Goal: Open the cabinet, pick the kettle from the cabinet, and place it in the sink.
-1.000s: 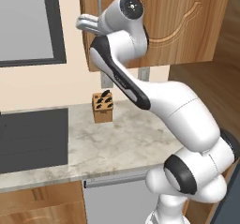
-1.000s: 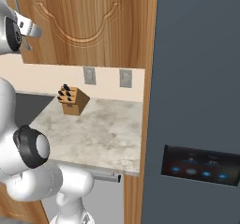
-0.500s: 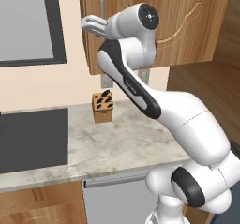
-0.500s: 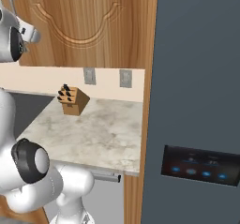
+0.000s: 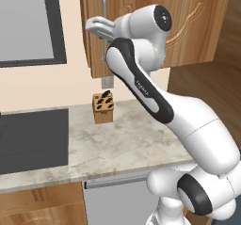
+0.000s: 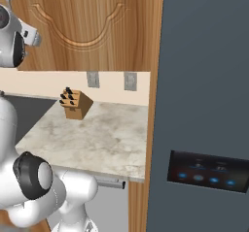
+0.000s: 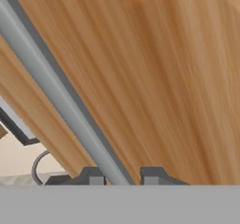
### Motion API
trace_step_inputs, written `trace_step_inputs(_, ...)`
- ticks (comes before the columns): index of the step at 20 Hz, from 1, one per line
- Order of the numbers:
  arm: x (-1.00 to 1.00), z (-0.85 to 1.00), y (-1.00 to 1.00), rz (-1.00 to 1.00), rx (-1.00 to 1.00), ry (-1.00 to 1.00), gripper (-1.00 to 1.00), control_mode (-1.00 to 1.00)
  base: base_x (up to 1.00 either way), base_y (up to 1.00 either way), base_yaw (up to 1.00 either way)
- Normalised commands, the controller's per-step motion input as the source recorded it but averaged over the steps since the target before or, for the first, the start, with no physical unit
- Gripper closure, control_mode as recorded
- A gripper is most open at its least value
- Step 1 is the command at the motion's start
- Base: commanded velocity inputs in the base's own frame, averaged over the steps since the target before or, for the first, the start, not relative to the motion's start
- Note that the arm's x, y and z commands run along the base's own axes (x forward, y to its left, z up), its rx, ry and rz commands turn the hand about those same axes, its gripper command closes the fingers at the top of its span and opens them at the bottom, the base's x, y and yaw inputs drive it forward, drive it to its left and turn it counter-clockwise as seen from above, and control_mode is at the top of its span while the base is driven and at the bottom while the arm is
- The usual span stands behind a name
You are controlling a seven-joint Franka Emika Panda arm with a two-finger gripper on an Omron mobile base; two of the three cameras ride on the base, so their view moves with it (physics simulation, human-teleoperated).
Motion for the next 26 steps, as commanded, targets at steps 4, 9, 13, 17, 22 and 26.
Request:
trace_step_inputs(4, -0.4, 0.0, 0.01, 0.06, 0.02, 0.0, 1.0, -1.0, 0.0, 0.0, 0.0)
trace_step_inputs(9, -0.41, 0.0, 0.0, 0.03, 0.03, 0.0, 1.0, -1.0, 0.0, 0.0, 0.0)
trace_step_inputs(13, -0.42, -0.01, 0.0, 0.01, 0.05, 0.0, 1.0, -1.0, 0.0, 0.0, 0.0)
trace_step_inputs(17, -0.41, 0.0, -0.01, 0.0, 0.06, -0.01, 1.0, -1.0, 0.0, 0.0, 0.0)
trace_step_inputs(22, -0.44, 0.0, -0.08, 0.0, 0.09, -0.04, 1.0, -1.0, 0.0, 0.0, 0.0)
trace_step_inputs(26, -0.43, 0.0, -0.11, 0.0, 0.08, -0.03, 1.0, -1.0, 0.0, 0.0, 0.0)
